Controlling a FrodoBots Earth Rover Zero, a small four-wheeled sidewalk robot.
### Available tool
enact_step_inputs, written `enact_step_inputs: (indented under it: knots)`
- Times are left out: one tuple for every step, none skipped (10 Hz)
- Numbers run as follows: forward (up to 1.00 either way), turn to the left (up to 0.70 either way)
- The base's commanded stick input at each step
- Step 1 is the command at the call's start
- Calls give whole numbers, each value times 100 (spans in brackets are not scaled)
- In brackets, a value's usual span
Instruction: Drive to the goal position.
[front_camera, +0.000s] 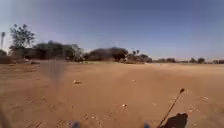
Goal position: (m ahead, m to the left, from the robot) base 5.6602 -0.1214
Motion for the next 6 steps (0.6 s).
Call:
enact_step_inputs:
  knots:
    - [70,0]
    - [70,0]
    - [70,0]
    - [70,0]
    - [70,0]
    - [70,0]
